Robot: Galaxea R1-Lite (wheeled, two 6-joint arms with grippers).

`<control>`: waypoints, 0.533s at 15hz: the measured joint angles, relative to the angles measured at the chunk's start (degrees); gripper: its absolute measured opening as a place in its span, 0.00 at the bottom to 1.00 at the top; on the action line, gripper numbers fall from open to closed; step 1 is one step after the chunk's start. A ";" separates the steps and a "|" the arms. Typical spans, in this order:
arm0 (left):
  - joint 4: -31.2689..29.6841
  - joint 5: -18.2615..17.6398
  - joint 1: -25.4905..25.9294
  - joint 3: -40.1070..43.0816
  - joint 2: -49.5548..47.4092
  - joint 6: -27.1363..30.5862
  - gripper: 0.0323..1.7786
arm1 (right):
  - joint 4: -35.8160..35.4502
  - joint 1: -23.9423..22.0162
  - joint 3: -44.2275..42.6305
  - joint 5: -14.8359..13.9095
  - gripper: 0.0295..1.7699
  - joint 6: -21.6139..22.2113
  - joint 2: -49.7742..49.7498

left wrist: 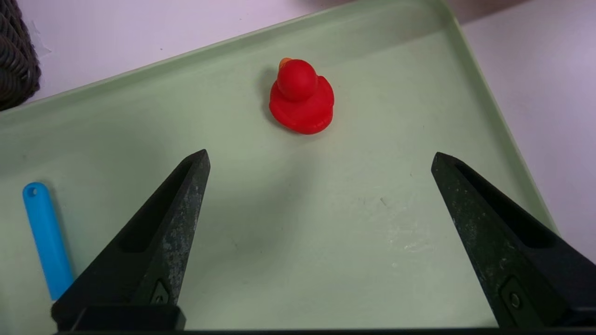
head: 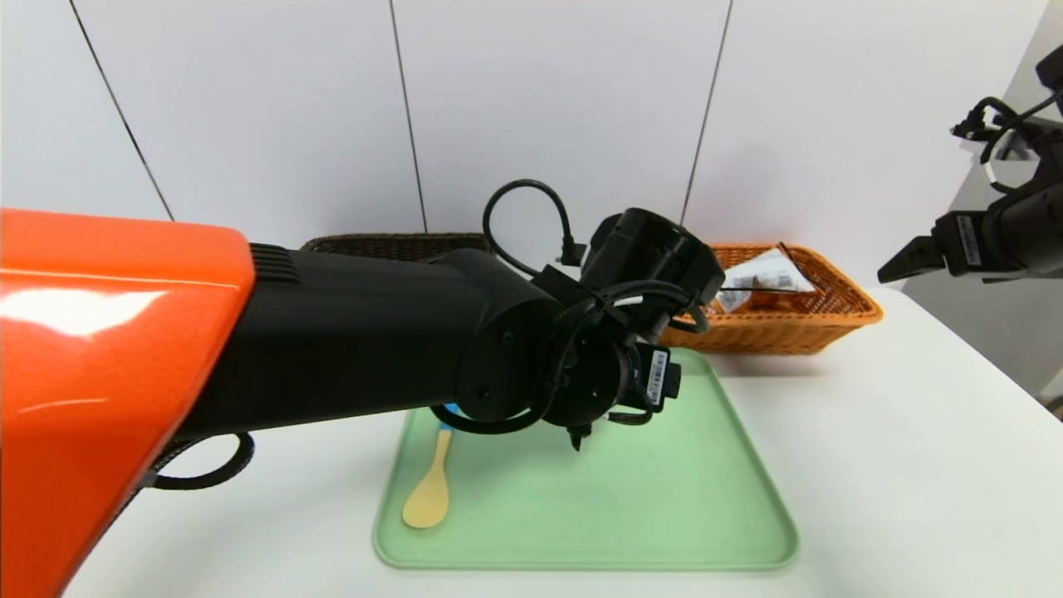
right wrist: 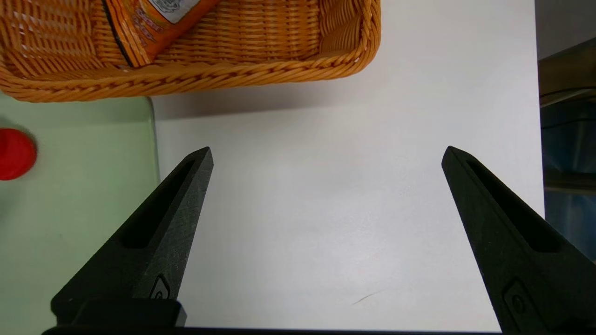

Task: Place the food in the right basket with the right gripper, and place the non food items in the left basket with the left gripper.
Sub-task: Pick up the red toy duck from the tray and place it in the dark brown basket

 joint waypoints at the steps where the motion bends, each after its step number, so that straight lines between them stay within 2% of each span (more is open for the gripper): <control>1: 0.30 1.06 -0.28 -1.10 1.21 -0.71 0.95 | -2.78 0.00 3.47 -0.84 0.96 0.02 -0.83; 5: 0.41 3.88 -0.79 -3.79 5.12 -2.97 0.95 | -13.62 -0.35 13.87 -2.08 0.96 0.05 -3.49; 8: 0.44 4.35 -0.88 -4.96 7.11 -5.21 0.95 | -14.23 -0.62 15.62 -2.15 0.96 0.07 -4.41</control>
